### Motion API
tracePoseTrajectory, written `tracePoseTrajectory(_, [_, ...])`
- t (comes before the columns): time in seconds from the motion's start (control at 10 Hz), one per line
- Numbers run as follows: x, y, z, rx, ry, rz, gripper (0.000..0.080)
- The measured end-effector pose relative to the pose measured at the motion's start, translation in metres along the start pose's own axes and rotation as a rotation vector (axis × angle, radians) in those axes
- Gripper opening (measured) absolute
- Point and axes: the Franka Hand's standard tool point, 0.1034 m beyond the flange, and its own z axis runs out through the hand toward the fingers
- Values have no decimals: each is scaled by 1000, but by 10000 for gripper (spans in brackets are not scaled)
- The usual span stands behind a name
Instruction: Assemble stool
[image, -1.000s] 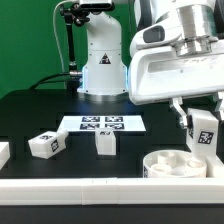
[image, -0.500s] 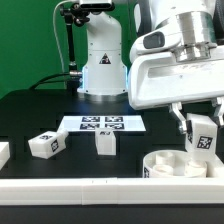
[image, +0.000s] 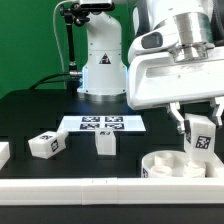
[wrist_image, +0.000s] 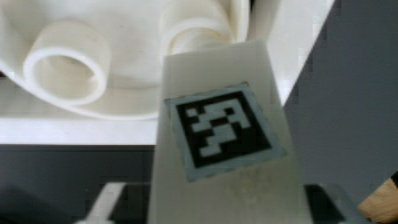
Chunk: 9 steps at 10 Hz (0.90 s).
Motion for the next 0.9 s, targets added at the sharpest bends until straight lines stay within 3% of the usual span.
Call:
tracePoseTrajectory(0.1, [0, 0, 0, 0, 0, 0, 507])
tracePoseTrajectory(0.2, [0, 0, 0, 0, 0, -1, 618])
tracePoseTrajectory(0.9, [14, 3, -13, 0, -12, -19, 649])
